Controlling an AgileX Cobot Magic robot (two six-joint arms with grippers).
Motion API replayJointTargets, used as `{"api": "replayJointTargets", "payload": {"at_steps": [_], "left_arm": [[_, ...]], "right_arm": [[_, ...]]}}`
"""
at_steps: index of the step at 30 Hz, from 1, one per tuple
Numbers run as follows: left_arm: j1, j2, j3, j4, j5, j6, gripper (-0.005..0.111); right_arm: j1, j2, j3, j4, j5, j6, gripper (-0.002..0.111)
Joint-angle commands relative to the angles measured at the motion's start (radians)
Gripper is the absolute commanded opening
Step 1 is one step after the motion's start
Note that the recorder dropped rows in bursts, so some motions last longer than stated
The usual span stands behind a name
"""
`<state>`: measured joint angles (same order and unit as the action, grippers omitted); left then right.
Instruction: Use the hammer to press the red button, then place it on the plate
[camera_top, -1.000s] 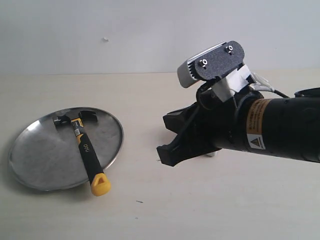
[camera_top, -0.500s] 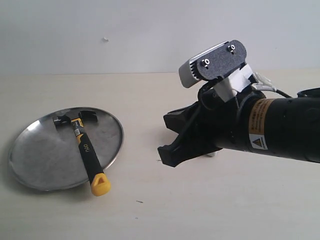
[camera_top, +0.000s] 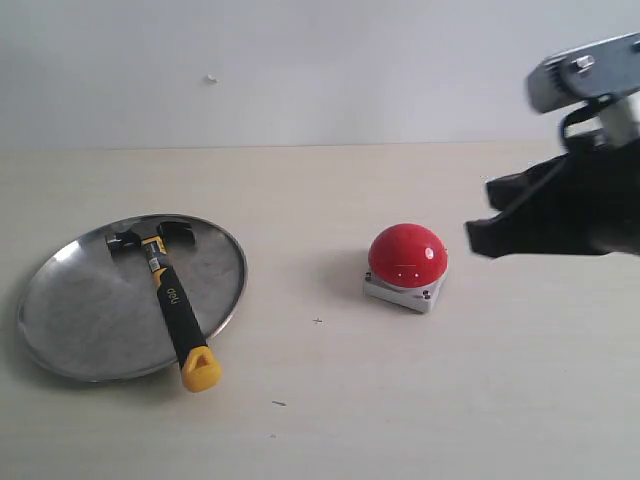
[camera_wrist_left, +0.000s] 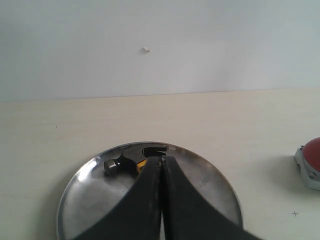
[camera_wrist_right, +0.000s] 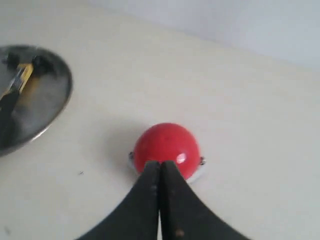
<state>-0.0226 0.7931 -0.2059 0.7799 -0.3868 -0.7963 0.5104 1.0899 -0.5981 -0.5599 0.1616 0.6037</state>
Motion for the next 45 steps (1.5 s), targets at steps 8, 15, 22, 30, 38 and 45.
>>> {"api": "replayJointTargets", "payload": {"at_steps": [8, 15, 22, 30, 38, 45], "left_arm": [[0.003, -0.005, 0.005, 0.000, 0.004, 0.001, 0.000], [0.003, -0.005, 0.005, 0.000, 0.004, 0.001, 0.000], [0.003, -0.005, 0.005, 0.000, 0.004, 0.001, 0.000], [0.003, -0.005, 0.005, 0.000, 0.004, 0.001, 0.000], [0.003, -0.005, 0.005, 0.000, 0.004, 0.001, 0.000], [0.003, -0.005, 0.005, 0.000, 0.004, 0.001, 0.000]], "right_arm": [[-0.631, -0.604, 0.319, 0.064, -0.084, 0.038, 0.000], [-0.665, -0.764, 0.371, 0.064, -0.020, 0.027, 0.000], [-0.665, -0.812, 0.373, 0.138, 0.097, 0.027, 0.000], [-0.665, -1.090, 0.503, 0.374, 0.102, -0.294, 0.000], [-0.713, -1.090, 0.590, 0.625, 0.084, -0.651, 0.000], [-0.715, -1.090, 0.598, 0.620, 0.104, -0.646, 0.000]]}}
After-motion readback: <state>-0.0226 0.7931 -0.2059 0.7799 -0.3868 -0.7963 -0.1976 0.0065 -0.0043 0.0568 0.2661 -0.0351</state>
